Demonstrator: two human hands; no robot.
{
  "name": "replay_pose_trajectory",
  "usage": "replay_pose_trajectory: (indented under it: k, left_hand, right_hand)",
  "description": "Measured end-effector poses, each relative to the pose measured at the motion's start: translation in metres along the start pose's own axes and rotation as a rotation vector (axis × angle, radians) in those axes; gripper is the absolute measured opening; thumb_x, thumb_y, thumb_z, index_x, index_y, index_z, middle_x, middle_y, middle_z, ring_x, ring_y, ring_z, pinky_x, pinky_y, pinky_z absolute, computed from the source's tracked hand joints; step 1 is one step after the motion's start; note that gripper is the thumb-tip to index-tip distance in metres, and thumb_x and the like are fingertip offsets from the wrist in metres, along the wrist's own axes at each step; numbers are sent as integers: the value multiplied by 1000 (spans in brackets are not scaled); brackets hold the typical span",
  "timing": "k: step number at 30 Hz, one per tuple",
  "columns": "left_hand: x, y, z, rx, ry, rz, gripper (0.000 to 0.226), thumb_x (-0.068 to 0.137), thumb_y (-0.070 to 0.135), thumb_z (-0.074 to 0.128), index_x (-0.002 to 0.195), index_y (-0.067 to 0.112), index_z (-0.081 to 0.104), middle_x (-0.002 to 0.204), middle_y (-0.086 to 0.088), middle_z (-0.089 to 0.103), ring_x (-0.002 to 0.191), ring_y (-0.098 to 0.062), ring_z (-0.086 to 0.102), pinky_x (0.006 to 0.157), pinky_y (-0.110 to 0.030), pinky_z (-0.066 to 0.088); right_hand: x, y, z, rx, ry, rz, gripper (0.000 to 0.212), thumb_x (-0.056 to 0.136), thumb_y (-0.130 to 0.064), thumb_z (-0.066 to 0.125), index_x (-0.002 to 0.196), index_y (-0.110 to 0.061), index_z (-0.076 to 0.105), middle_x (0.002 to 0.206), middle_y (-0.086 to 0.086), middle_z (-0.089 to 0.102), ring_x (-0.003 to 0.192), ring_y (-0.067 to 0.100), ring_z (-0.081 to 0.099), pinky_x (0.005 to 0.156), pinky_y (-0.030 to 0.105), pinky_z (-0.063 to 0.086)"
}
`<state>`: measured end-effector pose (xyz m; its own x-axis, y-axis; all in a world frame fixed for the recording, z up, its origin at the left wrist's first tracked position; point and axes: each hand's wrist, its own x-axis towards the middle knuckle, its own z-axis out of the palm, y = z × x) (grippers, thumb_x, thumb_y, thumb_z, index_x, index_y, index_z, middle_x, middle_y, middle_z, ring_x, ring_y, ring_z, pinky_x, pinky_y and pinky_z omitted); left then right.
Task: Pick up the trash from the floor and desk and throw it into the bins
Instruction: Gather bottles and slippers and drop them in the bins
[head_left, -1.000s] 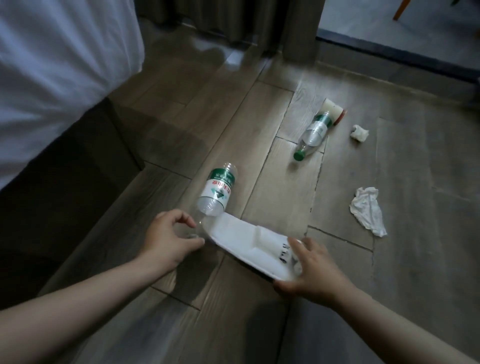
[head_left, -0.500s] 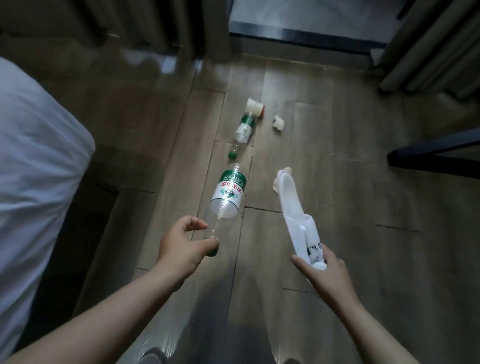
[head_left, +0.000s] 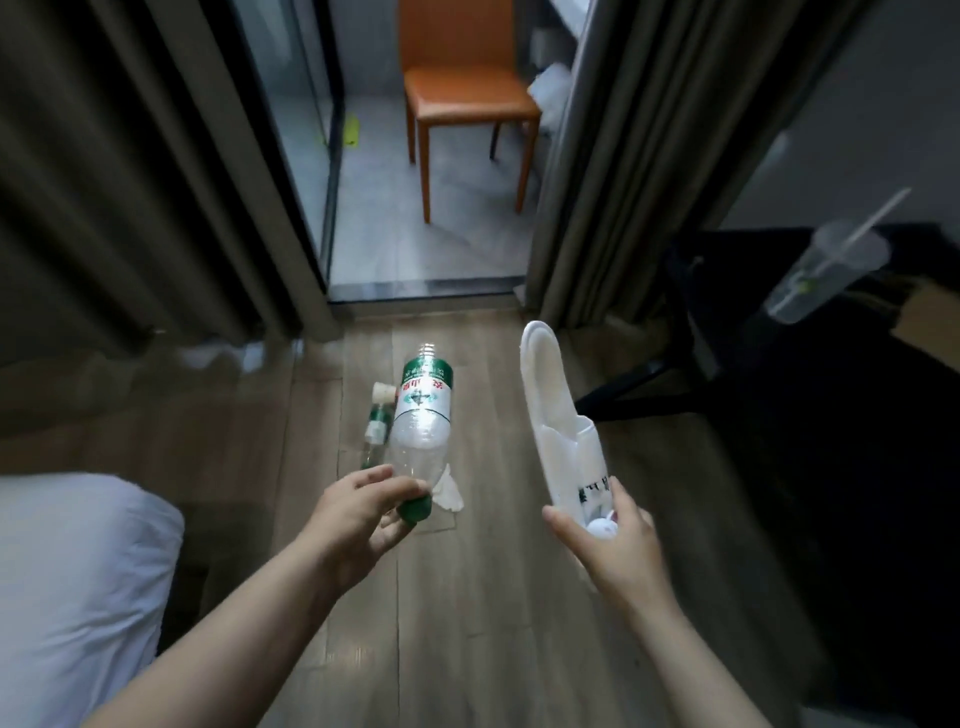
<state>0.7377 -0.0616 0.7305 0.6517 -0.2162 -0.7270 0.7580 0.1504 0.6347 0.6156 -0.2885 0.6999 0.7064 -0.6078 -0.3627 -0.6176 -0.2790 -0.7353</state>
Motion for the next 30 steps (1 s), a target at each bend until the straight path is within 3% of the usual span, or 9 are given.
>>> replay_pose_trajectory:
  k: [3,6,10,13,16,20,23,27,30]
  left_hand:
    - [-53,37,48,10,-152,67,86,56,-6,76,135,-3,43,115,-22,65,84,-25,69,64,-30,58]
    - [-98,67,96,64,-293,161,68,68,-13,71,130,2,46,119,-19,63,90,-26,67,75,-35,55]
    - [-157,102,155,169,-527,257,47,75,-11,67,119,3,57,100,-14,69,78,-21,67,70,-30,57]
    - [-200,125,185,251,-735,310,55,67,-9,72,119,4,60,89,-11,70,69,-17,67,64,-26,55]
    - [-243,136,206,300,-888,336,40,79,-7,64,117,6,61,91,-10,71,70,-15,68,61,-22,56]
    - [-305,120,229,363,-1136,273,30,81,-5,62,110,3,65,93,-12,68,78,-16,64,66,-22,56]
    - [-351,91,244,382,-1326,184,22,82,-9,59,101,0,65,93,-11,69,80,-13,63,69,-23,56]
    - [-422,38,261,435,-1537,115,19,83,-8,60,98,3,61,86,-10,68,71,-13,65,68,-26,58]
    - [-483,-11,271,493,-1666,100,22,84,-3,61,105,4,59,73,-7,63,59,-11,61,57,-24,56]
  right_hand:
    - [-28,-47,-63,63,88,-62,102,68,-51,80,151,-19,28,136,6,41,123,17,45,101,27,37]
    - [-54,-76,-118,101,207,-111,110,55,-70,75,147,-25,35,132,2,47,119,18,52,100,38,48]
    - [-98,-103,-188,152,392,-192,77,52,-76,72,114,-34,55,108,1,62,90,22,66,54,33,58]
    - [-153,-119,-230,176,553,-218,57,59,-70,71,105,-41,55,104,-1,63,91,21,64,54,28,57]
    - [-211,-127,-259,140,749,-205,62,58,-72,69,109,-43,52,104,-7,62,96,20,63,63,36,59]
    - [-301,-132,-287,165,962,-173,50,62,-63,73,100,-34,57,97,-7,66,85,10,66,49,14,49]
    - [-373,-120,-304,166,1110,-110,45,65,-60,75,97,-33,57,92,-10,67,82,7,66,59,23,53]
    - [-469,-95,-316,135,1287,-37,59,60,-62,78,104,-27,60,92,-2,67,72,7,65,52,25,53]
    - [-549,-76,-321,161,1393,5,30,73,-35,80,95,-25,62,82,0,68,50,8,58,40,21,43]
